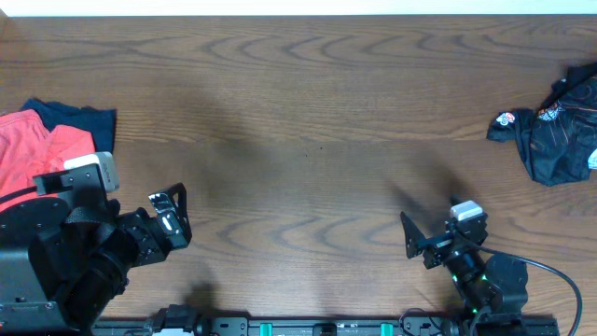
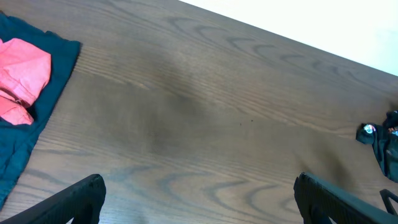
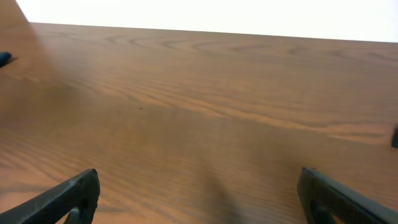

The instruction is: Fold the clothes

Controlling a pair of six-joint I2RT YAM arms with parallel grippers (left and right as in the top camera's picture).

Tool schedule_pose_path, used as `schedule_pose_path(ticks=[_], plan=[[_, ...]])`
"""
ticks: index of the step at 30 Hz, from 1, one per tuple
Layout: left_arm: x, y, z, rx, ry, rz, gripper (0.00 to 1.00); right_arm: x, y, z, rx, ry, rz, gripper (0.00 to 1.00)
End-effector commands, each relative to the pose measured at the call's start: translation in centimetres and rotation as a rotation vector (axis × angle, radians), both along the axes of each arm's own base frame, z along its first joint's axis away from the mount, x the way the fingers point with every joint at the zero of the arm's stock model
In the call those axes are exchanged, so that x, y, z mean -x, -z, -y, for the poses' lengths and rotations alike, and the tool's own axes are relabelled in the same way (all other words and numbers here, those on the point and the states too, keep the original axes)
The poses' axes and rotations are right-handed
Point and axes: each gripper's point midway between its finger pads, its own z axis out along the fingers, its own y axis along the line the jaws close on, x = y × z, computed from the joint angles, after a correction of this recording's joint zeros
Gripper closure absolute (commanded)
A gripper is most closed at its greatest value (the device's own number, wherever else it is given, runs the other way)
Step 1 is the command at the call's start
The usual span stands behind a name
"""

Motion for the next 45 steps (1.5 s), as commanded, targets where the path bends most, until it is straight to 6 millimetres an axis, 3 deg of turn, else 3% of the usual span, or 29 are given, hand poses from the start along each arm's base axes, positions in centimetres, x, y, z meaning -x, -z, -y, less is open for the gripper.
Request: schedule_pose_path(ticks=[1, 13, 45], plan=[[0.0, 0.0, -0.2, -0.015, -0.004, 0.002, 0.02, 0.0, 0.0, -0.1, 0.044, -0.017, 0.023, 0.01], [0.0, 0.0, -0.2, -0.015, -0.004, 0.002, 0.02, -0.7, 0.0, 3.3, 0.055, 0.136, 0.022, 0.01], [0.0, 0.0, -0.2, -0.015, -0.004, 0.002, 0.02, -0.8, 0.0, 3.3, 0.071, 0.133, 0.026, 0.01]])
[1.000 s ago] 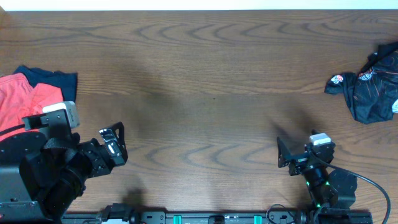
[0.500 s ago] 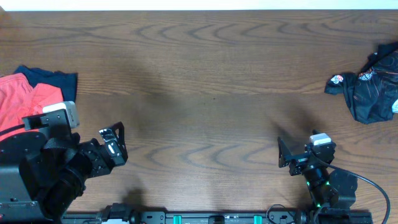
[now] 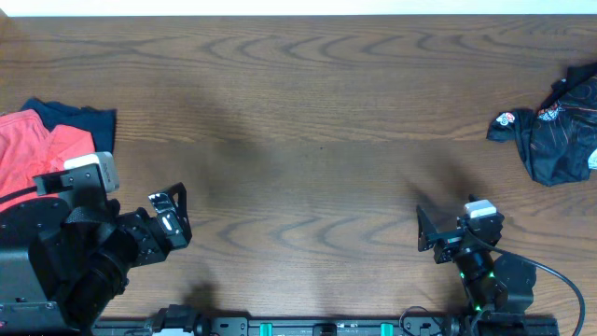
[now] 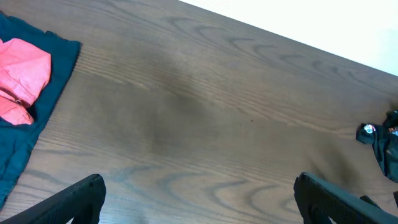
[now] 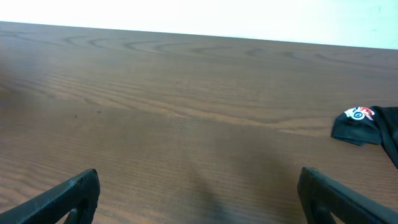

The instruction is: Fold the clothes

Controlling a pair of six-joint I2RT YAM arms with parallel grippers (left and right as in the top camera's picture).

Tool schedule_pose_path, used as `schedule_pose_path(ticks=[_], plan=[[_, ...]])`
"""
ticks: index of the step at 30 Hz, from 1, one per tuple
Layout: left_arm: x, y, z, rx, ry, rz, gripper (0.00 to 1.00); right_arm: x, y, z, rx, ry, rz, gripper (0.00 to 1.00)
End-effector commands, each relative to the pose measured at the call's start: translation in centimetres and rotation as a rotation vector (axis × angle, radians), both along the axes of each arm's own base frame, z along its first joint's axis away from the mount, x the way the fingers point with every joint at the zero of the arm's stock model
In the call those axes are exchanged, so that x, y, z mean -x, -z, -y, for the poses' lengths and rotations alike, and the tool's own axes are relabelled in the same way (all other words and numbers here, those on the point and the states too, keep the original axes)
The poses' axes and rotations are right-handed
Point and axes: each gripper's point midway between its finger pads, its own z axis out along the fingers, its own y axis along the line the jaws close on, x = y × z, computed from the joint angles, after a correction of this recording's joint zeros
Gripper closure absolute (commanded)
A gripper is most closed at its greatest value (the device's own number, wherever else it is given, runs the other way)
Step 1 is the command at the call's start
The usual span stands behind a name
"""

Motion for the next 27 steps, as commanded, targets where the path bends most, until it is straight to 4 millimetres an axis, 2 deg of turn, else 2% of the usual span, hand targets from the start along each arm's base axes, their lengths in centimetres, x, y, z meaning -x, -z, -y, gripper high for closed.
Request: schedule_pose_path(ticks=[1, 14, 17, 24, 27], plan=[[0.0, 0.0, -0.2, -0.015, -0.004, 0.002, 0.02, 0.0, 0.0, 0.2, 0.012, 0.007, 0.008, 0.01], [0.1, 0.1, -0.2, -0.014, -0.003, -0.004, 0.02, 0.0, 0.0, 0.2, 0.012, 0.007, 0.008, 0.01], [0.0, -0.4, -0.2, -0.017, -0.005, 0.028, 0.02, 0.0, 0.0, 0.2, 0.012, 0.007, 0.008, 0.01], [-1.4, -3.7, -1.0, -0.147, 0.02, 0.32, 0.02, 0.0, 0.0, 0.2, 0.012, 0.007, 0.008, 0.01], [-2.3, -4.3, -1.0, -0.206, 0.04, 0.452, 0.02, 0.0, 0.0, 0.2, 0.012, 0.007, 0.008, 0.01]])
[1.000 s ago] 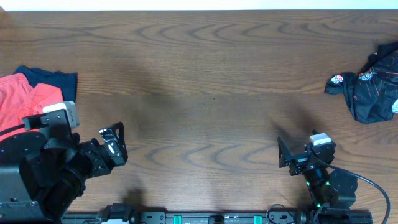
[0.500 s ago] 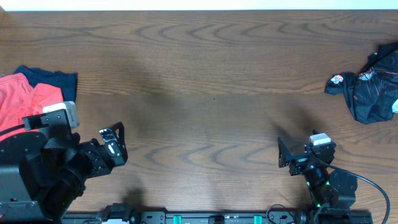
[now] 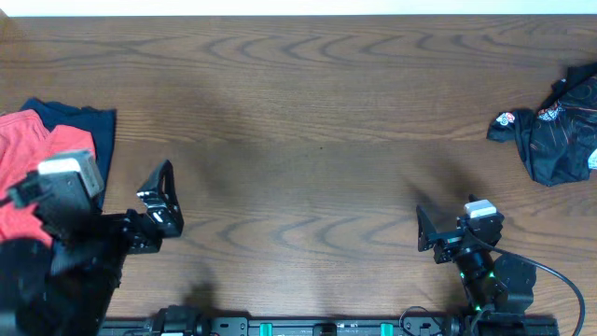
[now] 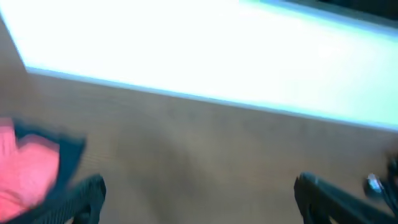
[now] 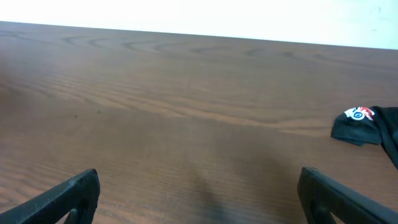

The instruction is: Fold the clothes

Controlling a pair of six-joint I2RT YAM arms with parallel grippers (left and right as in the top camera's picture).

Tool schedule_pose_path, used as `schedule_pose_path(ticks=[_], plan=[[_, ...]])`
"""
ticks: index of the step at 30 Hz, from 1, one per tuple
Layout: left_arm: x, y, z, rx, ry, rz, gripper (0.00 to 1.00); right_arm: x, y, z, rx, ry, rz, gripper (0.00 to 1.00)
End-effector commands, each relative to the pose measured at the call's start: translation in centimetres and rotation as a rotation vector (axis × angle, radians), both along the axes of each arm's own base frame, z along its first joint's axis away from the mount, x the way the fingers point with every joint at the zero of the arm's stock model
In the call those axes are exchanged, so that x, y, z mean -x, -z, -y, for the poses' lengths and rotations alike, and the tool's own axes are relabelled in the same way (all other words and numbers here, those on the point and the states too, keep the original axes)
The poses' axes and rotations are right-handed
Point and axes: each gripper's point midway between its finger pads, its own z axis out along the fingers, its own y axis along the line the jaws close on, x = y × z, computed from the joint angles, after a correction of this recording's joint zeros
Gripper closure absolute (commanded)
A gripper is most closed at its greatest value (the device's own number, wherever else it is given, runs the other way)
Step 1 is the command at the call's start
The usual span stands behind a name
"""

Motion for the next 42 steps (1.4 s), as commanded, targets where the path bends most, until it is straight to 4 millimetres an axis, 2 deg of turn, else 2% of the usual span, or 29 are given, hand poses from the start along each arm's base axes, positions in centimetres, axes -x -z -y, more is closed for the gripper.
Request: schedule_pose_path(ticks=[1, 3, 6, 11, 15, 21, 28, 35, 42], plan=[[-0.7, 1.1, -0.4, -0.119, 0.008, 0.086, 0.02, 0.0, 0.0, 0.2, 0.012, 0.007, 0.008, 0.01], [-1.5, 1.8, -0.4, -0.131, 0.008, 0.143, 0.02, 0.0, 0.0, 0.2, 0.012, 0.007, 0.007, 0.01], [-2.8, 4.0, -0.3, -0.134, 0.005, 0.204, 0.02, 0.0, 0.0, 0.2, 0.012, 0.007, 0.008, 0.01], [-5.0, 9.8, -0.3, -0.133, 0.006, 0.245, 0.02, 0.0, 0.0, 0.2, 0.012, 0.007, 0.007, 0.01], [-5.8, 13.7, -0.1, -0.131, 0.013, 0.284, 0.02, 0.0, 0.0, 0.2, 0.012, 0.007, 0.008, 0.01], [-5.6, 17.3, 0.5, -0.124, 0.044, 0.356, 0.02, 0.0, 0.0, 0.2, 0.012, 0.007, 0.007, 0.01], [-5.1, 19.1, 0.6, -0.124, 0.048, 0.4, 0.02, 0.0, 0.0, 0.2, 0.012, 0.007, 0.007, 0.01], [-3.9, 17.7, 0.6, -0.127, 0.043, 0.483, 0.02, 0.0, 0.0, 0.2, 0.012, 0.007, 0.007, 0.01], [-3.8, 17.8, 0.6, -0.126, 0.044, 0.484, 0.02, 0.0, 0.0, 0.2, 0.012, 0.007, 0.008, 0.01]])
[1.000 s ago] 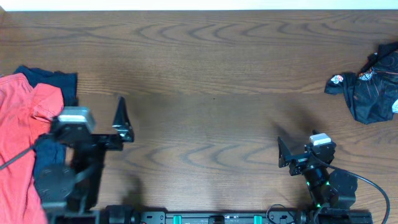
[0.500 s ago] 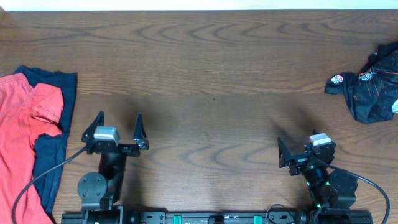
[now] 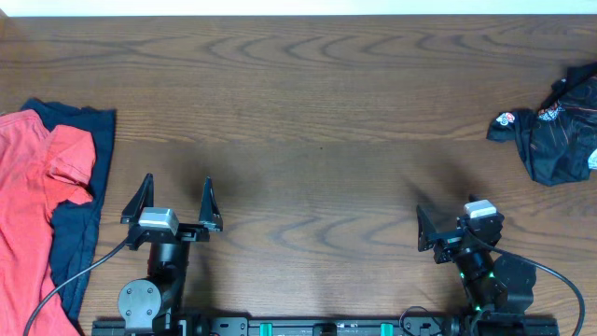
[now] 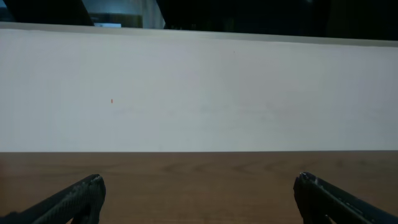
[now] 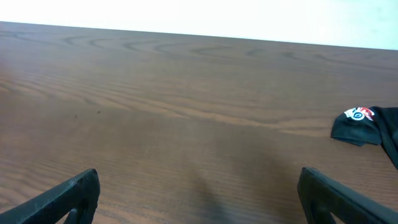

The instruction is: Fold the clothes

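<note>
A red shirt (image 3: pixel 26 201) lies spread on a navy garment (image 3: pixel 73 219) at the table's left edge. At the far right sits a crumpled black garment with a printed logo (image 3: pixel 558 131), also in the right wrist view (image 5: pixel 368 126). My left gripper (image 3: pixel 174 194) stands open near the front edge, right of the red shirt and facing the far wall; nothing is between its fingers (image 4: pixel 73 200). My right gripper (image 3: pixel 446 227) is open low at the front right, well short of the black garment, fingers (image 5: pixel 68 195) wide apart over bare wood.
The brown wooden table (image 3: pixel 317 112) runs wide between the two piles. A white wall (image 4: pixel 199 93) rises behind its far edge. The arms' bases and a rail sit along the front edge (image 3: pixel 317 327).
My left arm no longer covers the left pile; it now sits low at the front edge, gripper facing the far wall. The red shirt shows fully. The right arm has not moved.
First the left arm bulked over the red and navy pile, gripper open toward the right, and the right gripper faced left of centre. Then the right gripper faced toward the black garment. The left arm then lifted off the pile and now rests at the front.
</note>
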Controlling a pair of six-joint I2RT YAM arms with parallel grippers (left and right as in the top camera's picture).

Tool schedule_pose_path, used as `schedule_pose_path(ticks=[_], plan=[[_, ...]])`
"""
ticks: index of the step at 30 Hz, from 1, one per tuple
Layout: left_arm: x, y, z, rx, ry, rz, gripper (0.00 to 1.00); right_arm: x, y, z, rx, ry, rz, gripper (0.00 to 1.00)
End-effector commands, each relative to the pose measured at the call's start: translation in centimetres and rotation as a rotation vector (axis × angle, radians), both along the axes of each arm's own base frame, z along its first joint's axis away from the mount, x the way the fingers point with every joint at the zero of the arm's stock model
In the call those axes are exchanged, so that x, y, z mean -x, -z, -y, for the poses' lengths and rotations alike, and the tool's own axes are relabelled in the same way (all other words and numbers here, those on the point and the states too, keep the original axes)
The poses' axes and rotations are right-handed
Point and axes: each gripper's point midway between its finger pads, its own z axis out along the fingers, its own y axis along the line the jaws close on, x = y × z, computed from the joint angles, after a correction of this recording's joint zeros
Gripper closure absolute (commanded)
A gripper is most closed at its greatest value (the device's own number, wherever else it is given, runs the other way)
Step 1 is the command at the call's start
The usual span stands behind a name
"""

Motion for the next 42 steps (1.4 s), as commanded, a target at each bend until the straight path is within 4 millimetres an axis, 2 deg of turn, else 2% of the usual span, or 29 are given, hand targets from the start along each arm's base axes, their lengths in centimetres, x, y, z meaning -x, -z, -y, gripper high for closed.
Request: schedule_pose_path(ticks=[1, 4, 16, 20, 42], plan=[[0.2, -0.3, 0.2, -0.015, 0.011, 0.013, 0.02, 0.0, 0.0, 0.2, 0.011, 0.007, 0.006, 0.01], [0.1, 0.3, 0.3, -0.016, 0.017, -0.011, 0.02, 0.0, 0.0, 0.2, 0.011, 0.007, 0.006, 0.01], [-0.7, 8.4, 1.2, -0.004, 0.069, -0.248, 0.02, 0.0, 0.0, 0.2, 0.011, 0.007, 0.006, 0.01], [-0.6, 10.0, 1.2, -0.001, 0.069, -0.312, 0.02, 0.0, 0.0, 0.2, 0.011, 0.007, 0.006, 0.01], [-0.6, 9.9, 1.2, 0.003, 0.069, -0.31, 0.02, 0.0, 0.0, 0.2, 0.011, 0.007, 0.006, 0.01]])
